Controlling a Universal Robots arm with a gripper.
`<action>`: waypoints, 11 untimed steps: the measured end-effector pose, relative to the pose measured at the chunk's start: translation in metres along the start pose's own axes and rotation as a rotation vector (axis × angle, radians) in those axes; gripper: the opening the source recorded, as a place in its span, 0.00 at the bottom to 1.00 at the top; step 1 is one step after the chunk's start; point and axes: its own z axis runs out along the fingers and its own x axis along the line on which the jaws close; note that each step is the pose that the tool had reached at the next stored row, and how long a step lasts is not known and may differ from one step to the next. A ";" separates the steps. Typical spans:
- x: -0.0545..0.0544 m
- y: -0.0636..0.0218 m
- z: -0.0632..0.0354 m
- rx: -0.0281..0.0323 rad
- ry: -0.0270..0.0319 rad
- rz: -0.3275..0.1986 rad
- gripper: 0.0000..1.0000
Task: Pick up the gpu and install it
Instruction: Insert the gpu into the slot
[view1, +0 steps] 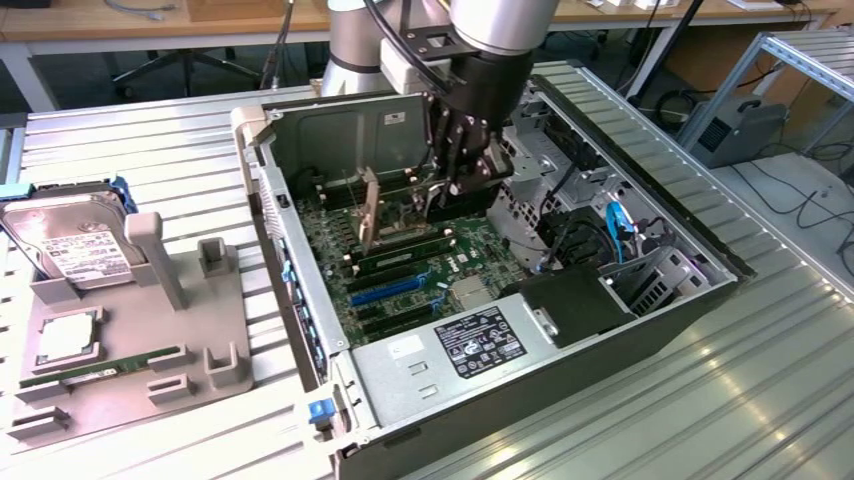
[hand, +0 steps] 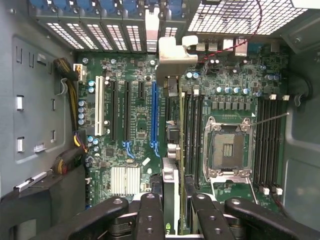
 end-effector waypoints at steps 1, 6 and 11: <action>0.000 0.0000 0.0000 0.0000 0.0000 0.000 0.27; 0.002 0.0001 0.0001 0.0000 0.0001 0.000 0.27; 0.004 0.0001 0.0002 0.0000 0.0000 0.000 0.27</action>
